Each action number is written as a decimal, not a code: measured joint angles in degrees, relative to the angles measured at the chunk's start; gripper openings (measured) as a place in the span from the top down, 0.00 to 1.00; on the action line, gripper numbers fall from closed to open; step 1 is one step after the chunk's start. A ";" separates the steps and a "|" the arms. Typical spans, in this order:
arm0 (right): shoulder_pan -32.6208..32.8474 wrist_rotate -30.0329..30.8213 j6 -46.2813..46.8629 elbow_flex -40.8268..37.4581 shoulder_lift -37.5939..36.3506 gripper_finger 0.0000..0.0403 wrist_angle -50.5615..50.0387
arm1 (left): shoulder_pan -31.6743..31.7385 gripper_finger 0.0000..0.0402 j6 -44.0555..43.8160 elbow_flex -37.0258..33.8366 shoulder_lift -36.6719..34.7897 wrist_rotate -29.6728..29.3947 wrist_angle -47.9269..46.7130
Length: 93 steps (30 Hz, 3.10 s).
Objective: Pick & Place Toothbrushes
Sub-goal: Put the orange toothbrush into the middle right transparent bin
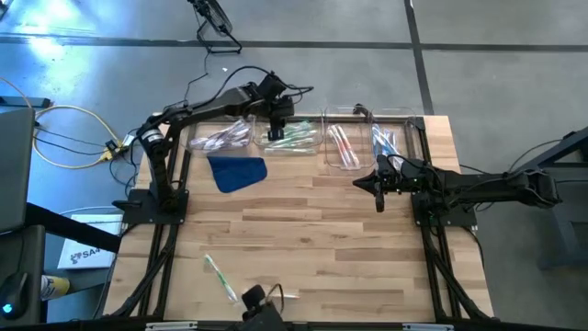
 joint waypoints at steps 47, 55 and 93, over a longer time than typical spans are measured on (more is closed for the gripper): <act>-0.02 -1.49 0.00 -0.02 0.02 1.00 0.20 | -56.96 0.63 -31.15 -33.75 -39.49 -12.82 -10.11; -0.02 -1.51 0.12 -0.02 0.02 1.00 0.34 | -57.90 0.63 -32.93 -33.79 -39.19 -13.52 -10.32; -0.02 -1.49 -2.36 -0.02 0.00 1.00 0.59 | -57.88 0.99 -22.73 -33.75 -28.68 4.02 8.02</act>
